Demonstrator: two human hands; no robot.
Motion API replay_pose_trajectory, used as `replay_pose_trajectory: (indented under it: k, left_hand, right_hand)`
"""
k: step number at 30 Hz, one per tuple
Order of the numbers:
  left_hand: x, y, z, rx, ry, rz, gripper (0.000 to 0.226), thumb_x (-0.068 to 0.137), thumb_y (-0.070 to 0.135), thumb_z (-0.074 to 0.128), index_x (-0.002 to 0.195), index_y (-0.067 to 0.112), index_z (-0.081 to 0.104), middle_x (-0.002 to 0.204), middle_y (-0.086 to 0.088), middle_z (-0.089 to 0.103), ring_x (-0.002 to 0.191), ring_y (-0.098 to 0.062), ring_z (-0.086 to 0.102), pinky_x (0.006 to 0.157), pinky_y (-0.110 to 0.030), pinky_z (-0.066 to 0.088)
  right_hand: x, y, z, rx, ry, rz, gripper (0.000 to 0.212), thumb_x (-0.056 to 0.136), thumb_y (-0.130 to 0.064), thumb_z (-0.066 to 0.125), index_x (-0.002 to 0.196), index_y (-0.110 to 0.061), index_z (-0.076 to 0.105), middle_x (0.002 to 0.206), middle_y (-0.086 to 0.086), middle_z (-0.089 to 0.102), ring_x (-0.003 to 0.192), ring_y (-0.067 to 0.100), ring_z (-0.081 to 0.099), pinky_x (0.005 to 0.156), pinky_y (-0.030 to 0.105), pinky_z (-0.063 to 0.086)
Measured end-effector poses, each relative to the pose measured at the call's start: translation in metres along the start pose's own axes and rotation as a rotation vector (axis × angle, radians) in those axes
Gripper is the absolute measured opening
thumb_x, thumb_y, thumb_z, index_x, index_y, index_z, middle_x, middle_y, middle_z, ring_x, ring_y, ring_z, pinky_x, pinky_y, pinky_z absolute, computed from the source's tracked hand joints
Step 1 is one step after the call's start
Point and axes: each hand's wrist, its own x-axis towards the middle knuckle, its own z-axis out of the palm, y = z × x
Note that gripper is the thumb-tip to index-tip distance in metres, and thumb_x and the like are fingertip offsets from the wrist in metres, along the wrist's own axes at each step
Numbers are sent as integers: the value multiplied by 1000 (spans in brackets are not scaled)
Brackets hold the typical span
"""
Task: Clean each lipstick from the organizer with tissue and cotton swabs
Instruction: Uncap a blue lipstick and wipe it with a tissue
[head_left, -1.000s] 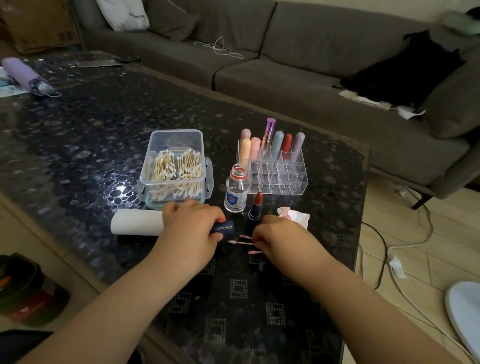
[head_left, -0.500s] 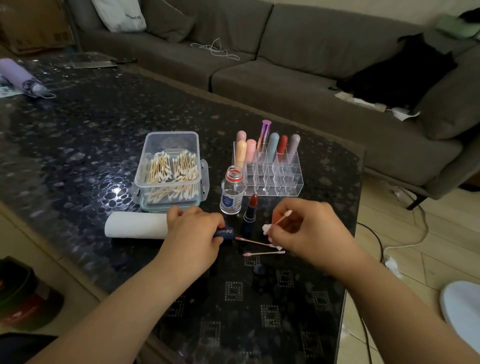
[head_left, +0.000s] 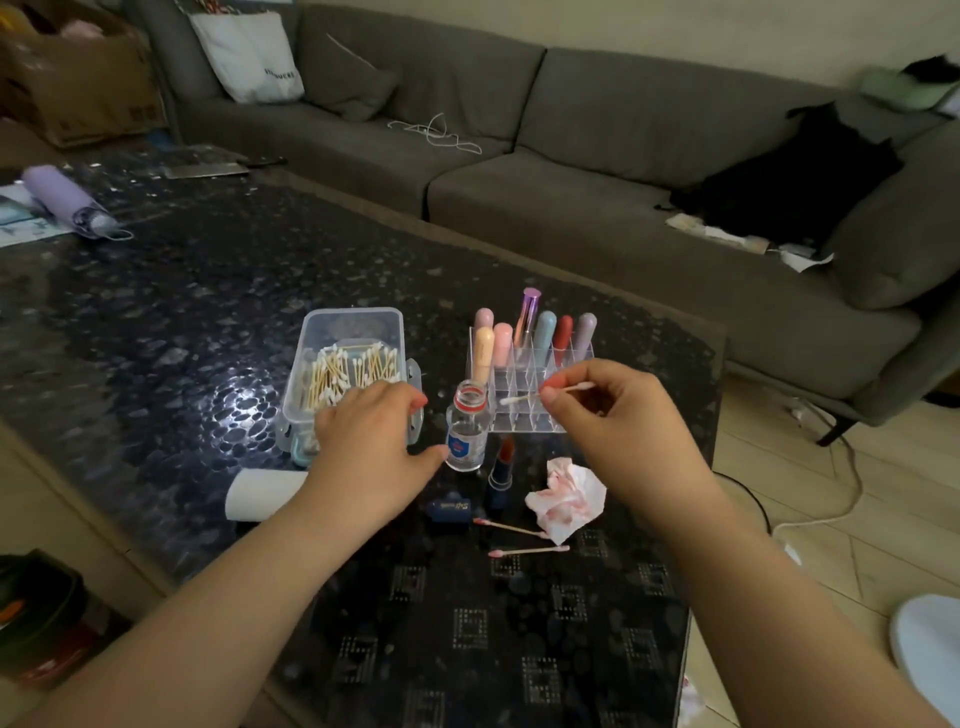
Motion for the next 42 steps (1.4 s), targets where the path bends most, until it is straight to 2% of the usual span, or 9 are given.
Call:
replay_pose_trajectory:
  k: [4, 9, 16, 22, 28, 32, 34, 38, 42]
  left_hand:
    - [26, 8, -2, 105, -114, 59, 66, 77, 57, 63, 133, 27, 45, 138, 10, 40, 128, -17, 29, 99, -35, 24]
    - [39, 6, 12, 148, -229, 88, 64, 70, 68, 62, 123, 32, 56, 133, 13, 43, 121, -16, 25, 90, -37, 22]
    - [39, 8, 22, 70, -180, 81, 38, 70, 62, 67, 92, 31, 60, 98, 16, 54, 120, -13, 28, 84, -37, 16]
    - [40, 1, 15, 2, -52, 95, 37, 73, 49, 69, 104, 34, 55, 95, 18, 49, 123, -9, 31, 87, -32, 11]
    - [36, 3, 6, -23, 62, 143, 34, 71, 44, 72, 102, 36, 61, 90, 19, 59, 115, -13, 36, 83, -32, 11]
    - [34, 2, 4, -46, 147, 207, 35, 64, 39, 78, 97, 36, 65, 89, 16, 63, 106, -18, 44, 77, -29, 10]
    - [34, 2, 3, -40, 164, 238, 36, 63, 39, 78, 97, 36, 66, 90, 15, 63, 103, -20, 46, 77, -29, 11]
    - [35, 6, -1, -33, 215, 290, 41, 64, 37, 79, 102, 32, 66, 93, 13, 64, 102, -18, 41, 77, -30, 11]
    - [34, 11, -5, -19, 233, 305, 44, 64, 37, 80, 106, 31, 67, 97, 12, 64, 104, -16, 37, 79, -30, 12]
  right_hand:
    - [29, -14, 3, -172, -43, -52, 3, 90, -25, 63, 92, -26, 62, 80, -12, 60, 71, 2, 57, 61, 8, 45]
    - [54, -16, 14, -375, -182, -136, 7, 89, -19, 65, 94, -19, 69, 90, -4, 63, 85, 11, 58, 93, 31, 46]
    - [68, -13, 24, -616, -324, -278, 16, 89, -22, 63, 102, -16, 70, 102, 1, 63, 92, 15, 58, 97, 35, 43]
    - [64, -16, 13, -708, -410, -346, 19, 93, -18, 57, 108, -19, 69, 111, -1, 59, 111, 18, 52, 107, 55, 30]
    - [56, -20, 13, -795, -382, -416, 24, 96, -12, 53, 116, -17, 63, 120, 2, 60, 125, 21, 49, 108, 56, 30]
    - [48, -15, 6, -637, -259, -584, 14, 91, -10, 60, 99, -12, 72, 100, 5, 65, 94, 22, 62, 89, 36, 49]
    - [46, -11, 2, -619, -254, -593, 13, 88, -9, 65, 98, -13, 73, 98, 4, 65, 88, 19, 63, 84, 31, 50]
    - [42, -5, -3, -570, -184, -660, 12, 83, -6, 70, 93, -11, 74, 92, 4, 65, 80, 20, 64, 68, 35, 56]
    - [39, -1, -7, -543, -139, -663, 14, 80, -5, 72, 93, -12, 74, 91, 3, 65, 81, 20, 63, 69, 33, 55]
